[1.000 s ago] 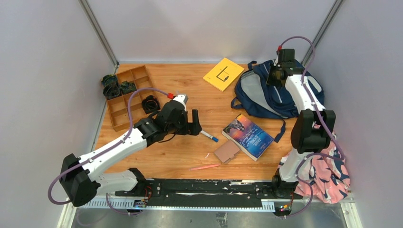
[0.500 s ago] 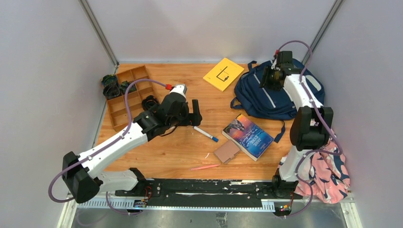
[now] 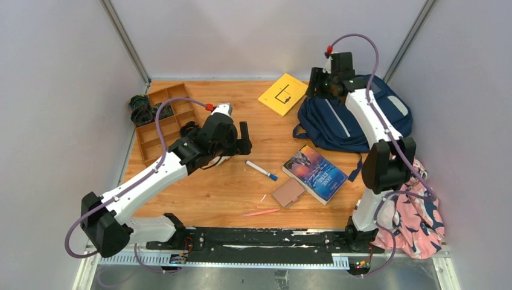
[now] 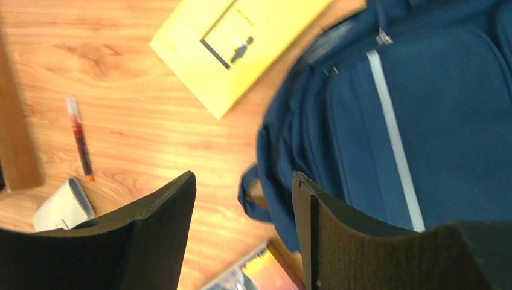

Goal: Pack the student bag
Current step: Adjust the student bag at the center of the board, then adjust the book at the center of the board.

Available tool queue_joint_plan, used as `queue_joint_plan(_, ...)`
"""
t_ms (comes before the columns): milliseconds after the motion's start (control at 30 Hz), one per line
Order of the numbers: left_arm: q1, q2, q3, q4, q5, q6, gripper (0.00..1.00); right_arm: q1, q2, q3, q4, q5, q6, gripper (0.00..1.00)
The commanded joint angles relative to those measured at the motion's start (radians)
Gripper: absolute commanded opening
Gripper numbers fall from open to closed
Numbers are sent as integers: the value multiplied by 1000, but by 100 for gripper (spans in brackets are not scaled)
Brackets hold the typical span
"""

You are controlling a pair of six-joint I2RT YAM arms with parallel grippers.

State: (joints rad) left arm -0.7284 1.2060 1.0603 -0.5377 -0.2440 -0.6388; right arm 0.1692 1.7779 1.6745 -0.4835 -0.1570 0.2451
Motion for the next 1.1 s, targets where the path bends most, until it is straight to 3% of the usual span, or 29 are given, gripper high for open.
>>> queue_joint_plan(0, 12, -50, -10, 33, 25, 41, 100, 36, 128, 175, 23, 10, 13, 64)
queue_joint_plan(400, 14, -132, -133, 140, 115, 80, 100, 28, 623, 746, 44, 104, 37, 73)
queue_joint_plan(667, 14, -115, -166, 201, 88, 57, 100, -32, 814, 841, 305, 140, 175, 83)
queue_joint_plan(767, 15, -72, -140, 187, 74, 81, 100, -39, 899, 928, 333, 144, 201, 85)
queue_joint_plan(1067, 15, 10, -97, 185, 94, 99, 100, -48, 1016, 947, 401, 154, 275, 87)
